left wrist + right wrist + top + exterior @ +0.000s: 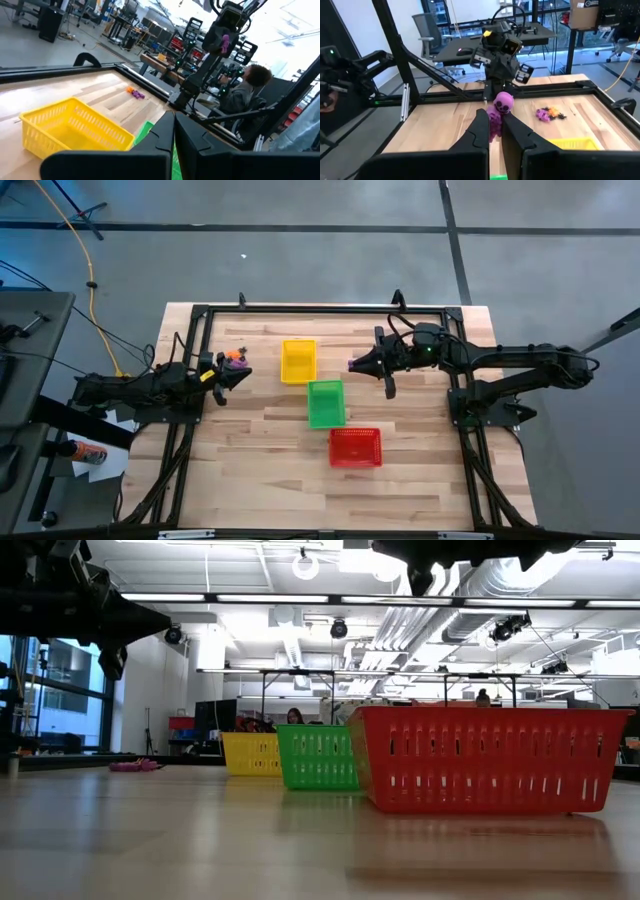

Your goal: Sort Halloween decoration

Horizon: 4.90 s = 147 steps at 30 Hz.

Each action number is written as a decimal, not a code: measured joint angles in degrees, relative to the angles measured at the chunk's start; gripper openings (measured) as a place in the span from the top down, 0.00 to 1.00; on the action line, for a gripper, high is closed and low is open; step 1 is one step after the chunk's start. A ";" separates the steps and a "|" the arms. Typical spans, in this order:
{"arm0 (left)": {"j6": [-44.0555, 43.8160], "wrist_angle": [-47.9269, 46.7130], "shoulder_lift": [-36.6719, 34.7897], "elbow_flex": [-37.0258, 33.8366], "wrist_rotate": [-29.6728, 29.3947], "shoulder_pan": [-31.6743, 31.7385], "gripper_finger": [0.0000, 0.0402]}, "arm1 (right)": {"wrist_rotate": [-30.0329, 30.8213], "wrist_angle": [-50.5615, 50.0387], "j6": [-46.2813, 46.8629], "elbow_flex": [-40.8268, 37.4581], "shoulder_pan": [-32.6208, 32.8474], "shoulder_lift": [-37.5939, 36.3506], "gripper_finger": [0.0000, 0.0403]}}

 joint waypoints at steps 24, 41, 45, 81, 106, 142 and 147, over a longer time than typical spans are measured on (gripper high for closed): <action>26.39 2.26 43.24 39.44 -6.74 0.02 0.47 | 3.15 3.83 -0.02 0.04 0.00 0.00 0.98; 15.43 7.34 40.12 40.89 -6.37 0.02 0.47 | 2.69 1.64 8.37 0.42 -1.20 5.46 0.98; 16.06 9.42 37.52 40.96 -6.44 0.02 0.47 | 2.54 0.85 8.32 5.80 -2.26 14.80 0.98; 20.41 8.31 36.15 40.90 -8.21 0.02 0.47 | 5.88 -40.33 23.69 59.93 -7.84 65.79 0.85; 21.75 7.05 36.13 40.89 -8.17 0.02 0.47 | 4.24 -64.38 -3.49 66.72 -11.66 50.25 0.49; 14.00 -7.97 46.03 43.51 8.52 3.83 0.47 | 7.42 -1.31 -3.06 5.66 -0.11 -4.42 0.49; 10.27 -40.73 52.76 55.69 6.30 13.97 0.47 | 10.49 -1.37 -3.04 5.66 -0.11 -4.42 0.49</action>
